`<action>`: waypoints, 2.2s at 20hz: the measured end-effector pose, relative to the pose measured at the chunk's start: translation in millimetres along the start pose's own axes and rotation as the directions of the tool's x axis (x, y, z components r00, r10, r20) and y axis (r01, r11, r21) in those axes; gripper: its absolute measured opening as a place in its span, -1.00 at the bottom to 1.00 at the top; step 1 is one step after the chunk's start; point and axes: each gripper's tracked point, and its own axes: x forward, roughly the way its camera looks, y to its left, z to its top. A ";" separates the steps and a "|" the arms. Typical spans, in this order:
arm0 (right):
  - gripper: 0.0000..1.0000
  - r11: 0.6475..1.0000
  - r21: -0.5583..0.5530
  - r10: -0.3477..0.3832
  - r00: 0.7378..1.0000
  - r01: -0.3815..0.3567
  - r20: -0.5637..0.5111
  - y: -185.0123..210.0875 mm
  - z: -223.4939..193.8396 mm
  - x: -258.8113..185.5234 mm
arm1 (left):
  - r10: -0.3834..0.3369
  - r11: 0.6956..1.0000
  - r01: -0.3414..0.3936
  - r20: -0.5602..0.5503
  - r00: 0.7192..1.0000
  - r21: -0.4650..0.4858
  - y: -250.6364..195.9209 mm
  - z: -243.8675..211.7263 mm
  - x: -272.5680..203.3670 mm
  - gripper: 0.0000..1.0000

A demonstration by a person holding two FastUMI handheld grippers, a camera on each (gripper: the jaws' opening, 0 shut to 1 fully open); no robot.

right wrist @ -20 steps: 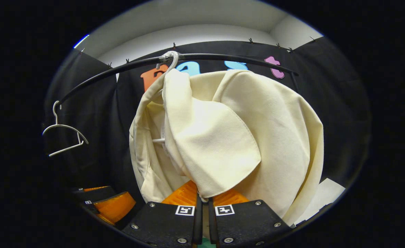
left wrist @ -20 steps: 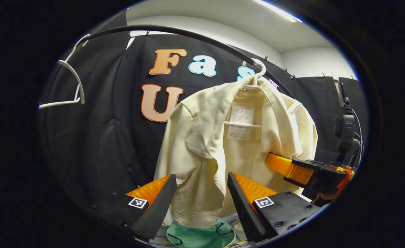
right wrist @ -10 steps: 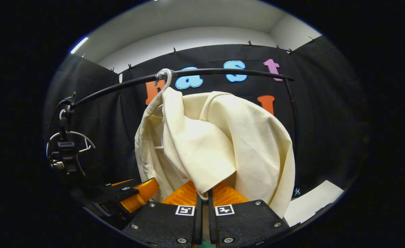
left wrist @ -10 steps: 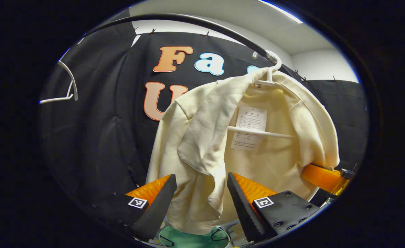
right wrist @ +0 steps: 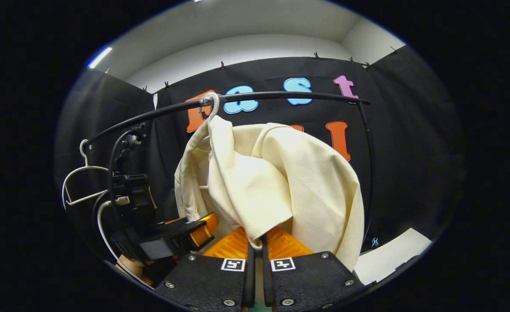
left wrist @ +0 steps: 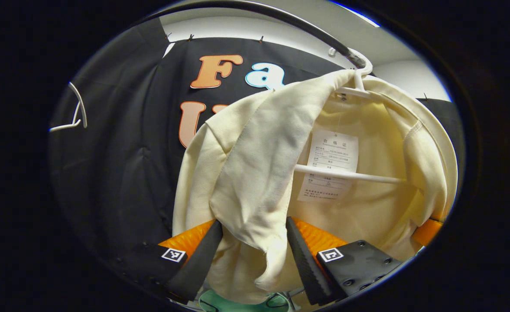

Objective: Grasp the clothes on the hanger with both hands and then place them into the laundry hamper below.

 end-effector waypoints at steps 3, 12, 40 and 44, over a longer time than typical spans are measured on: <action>-0.86 1.000 0.005 -0.014 1.000 0.014 0.010 -1.5 4.9 -3.8 | -0.013 1.000 0.014 -0.017 1.000 0.006 1.8 -2.9 -0.6 0.60; -0.89 1.000 0.013 -0.024 0.997 0.023 0.077 -4.1 39.4 -20.3 | -0.043 0.997 0.049 -0.094 0.995 0.062 29.4 10.5 -32.6 -0.83; -1.00 0.935 -0.288 -0.167 0.972 0.209 0.164 -111.9 180.8 -6.8 | 0.045 0.907 -0.148 0.258 0.965 0.395 117.7 204.7 -52.5 -0.87; -1.00 0.848 -0.471 -0.192 0.969 0.242 0.152 -133.0 185.7 10.4 | 0.050 0.862 -0.179 0.273 0.961 0.474 109.0 199.7 -51.7 -0.87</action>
